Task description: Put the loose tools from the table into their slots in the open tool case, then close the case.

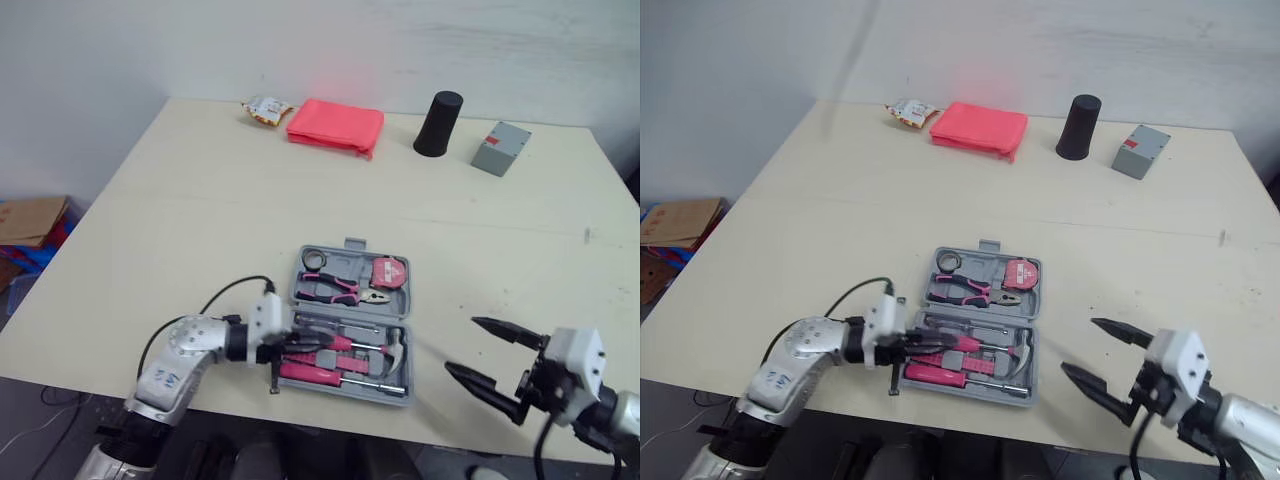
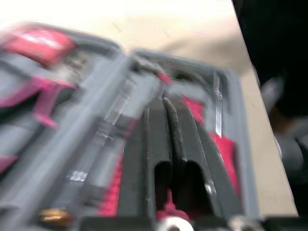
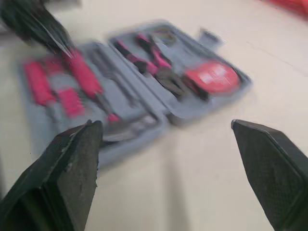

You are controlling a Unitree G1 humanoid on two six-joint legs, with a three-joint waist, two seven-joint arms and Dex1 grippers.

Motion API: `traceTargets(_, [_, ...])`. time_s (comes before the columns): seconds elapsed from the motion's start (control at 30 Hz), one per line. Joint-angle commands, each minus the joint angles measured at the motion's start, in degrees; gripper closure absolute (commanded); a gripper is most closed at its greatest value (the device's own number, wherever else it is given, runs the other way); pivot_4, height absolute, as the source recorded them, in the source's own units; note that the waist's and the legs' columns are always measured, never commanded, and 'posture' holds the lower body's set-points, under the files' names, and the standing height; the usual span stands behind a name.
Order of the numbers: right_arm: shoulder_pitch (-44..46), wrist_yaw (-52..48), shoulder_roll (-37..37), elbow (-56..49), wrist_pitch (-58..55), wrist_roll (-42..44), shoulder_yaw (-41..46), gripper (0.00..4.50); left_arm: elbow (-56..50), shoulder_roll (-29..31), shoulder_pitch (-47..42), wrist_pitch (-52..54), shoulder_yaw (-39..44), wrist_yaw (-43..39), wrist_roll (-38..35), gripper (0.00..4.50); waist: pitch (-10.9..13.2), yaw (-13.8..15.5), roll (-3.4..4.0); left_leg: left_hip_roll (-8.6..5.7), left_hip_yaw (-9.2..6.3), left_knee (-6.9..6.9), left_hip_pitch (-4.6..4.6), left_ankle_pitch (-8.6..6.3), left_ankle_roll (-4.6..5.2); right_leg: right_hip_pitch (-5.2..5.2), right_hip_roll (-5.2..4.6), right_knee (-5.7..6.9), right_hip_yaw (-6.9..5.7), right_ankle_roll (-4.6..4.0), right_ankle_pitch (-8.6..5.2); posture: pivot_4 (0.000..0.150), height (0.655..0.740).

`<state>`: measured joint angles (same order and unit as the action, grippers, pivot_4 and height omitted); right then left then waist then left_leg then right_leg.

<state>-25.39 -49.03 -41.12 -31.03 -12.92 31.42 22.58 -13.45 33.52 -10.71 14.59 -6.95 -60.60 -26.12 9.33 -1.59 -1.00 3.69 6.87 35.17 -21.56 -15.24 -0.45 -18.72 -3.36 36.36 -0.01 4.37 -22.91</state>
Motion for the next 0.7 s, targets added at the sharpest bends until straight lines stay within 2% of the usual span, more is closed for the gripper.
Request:
traceTargets(0.03, [2.0, -0.1, -1.1, 1.0, -0.6, -2.5, -2.6, 0.8, 2.6, 4.0, -0.1, -0.9, 5.7, -0.8, 0.3, 4.5, 0.0, 0.0, 0.03, 0.01, 0.0, 0.0, 0.02, 0.01, -0.12, 0.01, 0.04, 0.0, 0.02, 0.04, -0.1, 0.15, 0.74])
traceTargets(0.13, [6.3, -0.4, -2.4, 4.2, -1.7, -6.2, -7.8, 2.25, 8.9, 6.1, -1.3, -3.8, 6.1, 1.1, 5.5, 4.5, 0.1, 0.0, 0.0, 0.03, 0.03, -0.01, 0.03, 0.07, -0.45, 0.02, 0.16, -0.12, 0.07, 0.1, -0.21, 0.15, 0.74])
traceTargets(0.27, [13.2, -0.8, -2.8, 7.9, -3.0, -9.7, -14.1, 4.3, 12.6, 4.8, -2.5, -4.3, 5.0, 2.9, 8.2, 4.5, 0.4, 0.0, -0.27, 0.0, 0.17, 0.01, 0.0, -0.19, -0.02, 0.01, 0.1, -0.2, 0.16, 0.19, -0.17, 0.15, 0.74])
traceTargets(0.3, [14.9, -0.7, -2.9, 8.7, -4.1, -10.3, -15.5, 4.42, 13.0, 4.3, -2.7, -3.9, 4.4, 3.2, 8.8, 4.5, 0.4, 0.0, -0.3, 0.01, 0.18, 0.02, 0.0, -0.21, -0.04, 0.01, 0.08, -0.2, 0.16, 0.2, -0.16, 0.15, 0.74])
traceTargets(0.5, [24.3, -1.7, -3.2, 13.5, -5.1, -14.6, -21.9, 4.42, 13.6, -0.8, -4.4, -3.0, 0.9, 5.7, 11.4, 4.5, 0.4, 0.1, -0.33, 0.0, 0.2, 0.08, -0.02, -0.16, -0.16, 0.01, 0.06, -0.18, 0.14, 0.24, -0.14, 0.15, 0.74])
traceTargets(0.6, [27.3, -2.0, -2.3, 13.9, -6.6, -14.2, -23.2, 4.42, 13.8, -0.7, -5.1, -4.0, -0.8, 6.3, 14.4, 4.5, 0.5, 0.1, -0.37, 0.03, 0.2, 0.11, -0.02, -0.14, -0.19, 0.0, 0.12, -0.15, 0.14, 0.24, -0.14, 0.15, 0.74])
traceTargets(0.7, [29.0, -1.9, -1.3, 14.3, -7.9, -14.6, -25.0, 4.42, 14.3, -2.0, -5.5, -3.3, -0.8, 6.8, 14.1, 4.5, 0.5, -0.1, -0.35, 0.04, 0.24, 0.11, 0.0, -0.11, -0.26, -0.02, 0.13, -0.08, 0.18, 0.24, -0.14, 0.15, 0.74])
